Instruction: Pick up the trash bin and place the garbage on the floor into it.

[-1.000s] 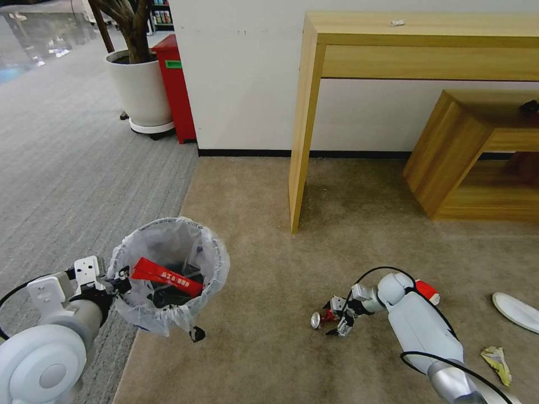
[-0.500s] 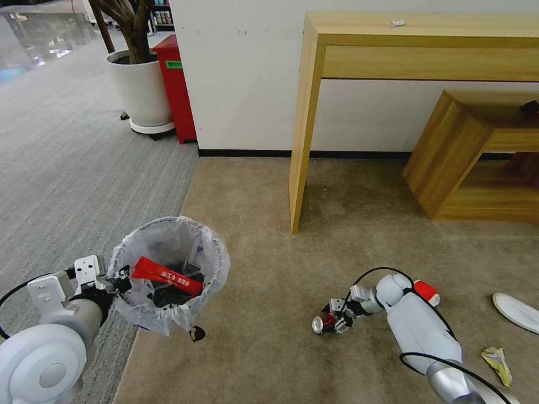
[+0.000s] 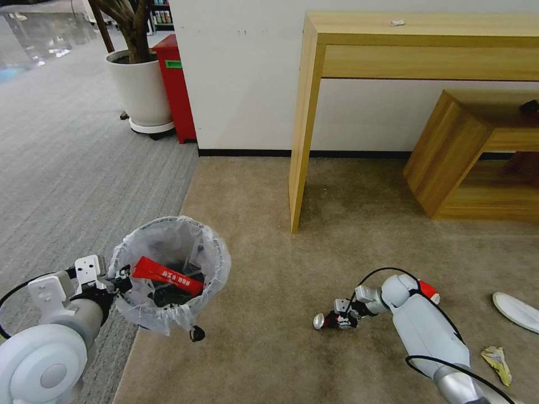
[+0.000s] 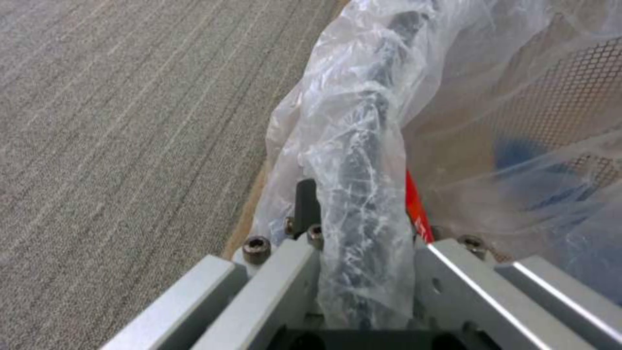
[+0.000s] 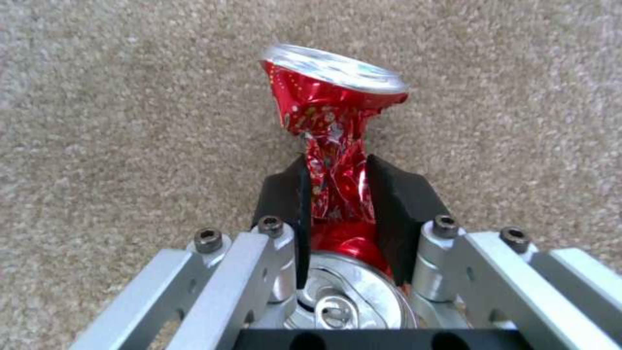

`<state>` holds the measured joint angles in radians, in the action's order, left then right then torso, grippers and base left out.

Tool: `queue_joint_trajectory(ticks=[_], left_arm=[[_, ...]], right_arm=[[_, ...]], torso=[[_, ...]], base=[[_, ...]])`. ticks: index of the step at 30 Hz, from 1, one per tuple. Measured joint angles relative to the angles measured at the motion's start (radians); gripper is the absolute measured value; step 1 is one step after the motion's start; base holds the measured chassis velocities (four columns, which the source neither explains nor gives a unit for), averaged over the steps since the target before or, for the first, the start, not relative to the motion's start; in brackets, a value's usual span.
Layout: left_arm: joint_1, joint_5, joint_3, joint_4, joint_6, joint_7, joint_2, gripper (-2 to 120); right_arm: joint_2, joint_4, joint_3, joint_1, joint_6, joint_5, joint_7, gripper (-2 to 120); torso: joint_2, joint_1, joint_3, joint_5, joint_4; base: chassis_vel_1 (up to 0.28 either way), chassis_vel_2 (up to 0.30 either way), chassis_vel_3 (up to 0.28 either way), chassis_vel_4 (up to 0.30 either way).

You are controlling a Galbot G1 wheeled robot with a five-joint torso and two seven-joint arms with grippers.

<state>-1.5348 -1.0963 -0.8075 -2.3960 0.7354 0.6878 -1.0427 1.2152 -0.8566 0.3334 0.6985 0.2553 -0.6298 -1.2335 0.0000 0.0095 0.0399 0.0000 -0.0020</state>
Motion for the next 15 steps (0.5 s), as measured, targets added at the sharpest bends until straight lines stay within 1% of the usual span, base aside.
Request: queue_joint_trajectory(ticks=[10,11,12,13,14,15], left_arm=[[-0.005,0.002,-0.001,-0.003,0.000,-0.005,-0.001,0],[-0.005,0.003,-0.001,-0.003,0.000,-0.006,-0.001,0],[-0.005,0.003,-0.001,-0.003,0.000,-0.006,-0.001,0],[-0.004,0.004,-0.001,-0.003,0.000,-0.006,-0.001,0],[-0.004,0.004,-0.001,-0.003,0.000,-0.006,-0.001,0],[-0.003,0.004,-0.001,-0.003,0.000,-0.007,-0.001,0]], right_arm=[[-0.006,-0.005,0.010,0.003,0.004,0.006,-0.004,23],[-0.007,-0.005,0.010,0.003,0.006,0.009,-0.002,19],[-0.007,-0.005,0.010,0.003,0.006,0.009,-0.002,19],[-0.008,-0.005,0.010,0.002,0.007,0.013,0.002,14],[-0.009,-0.005,0.010,0.002,0.008,0.015,0.004,13],[-0.010,-0.005,0.011,0.001,0.008,0.019,0.009,7]], torso=[[0.000,0.000,0.000,0.0000,0.0001],[0.000,0.000,0.000,0.0000,0.0001],[0.000,0.000,0.000,0.0000,0.0001],[0.000,0.000,0.000,0.0000,0.0001],[0.000,0.000,0.000,0.0000,0.0001],[0.000,0.000,0.000,0.0000,0.0002]], base=[[0.000,0.000,0.000,0.000],[0.000,0.000,0.000,0.000],[0.000,0.000,0.000,0.000],[0.000,0.000,0.000,0.000],[0.000,0.000,0.000,0.000],[0.000,0.000,0.000,0.000]])
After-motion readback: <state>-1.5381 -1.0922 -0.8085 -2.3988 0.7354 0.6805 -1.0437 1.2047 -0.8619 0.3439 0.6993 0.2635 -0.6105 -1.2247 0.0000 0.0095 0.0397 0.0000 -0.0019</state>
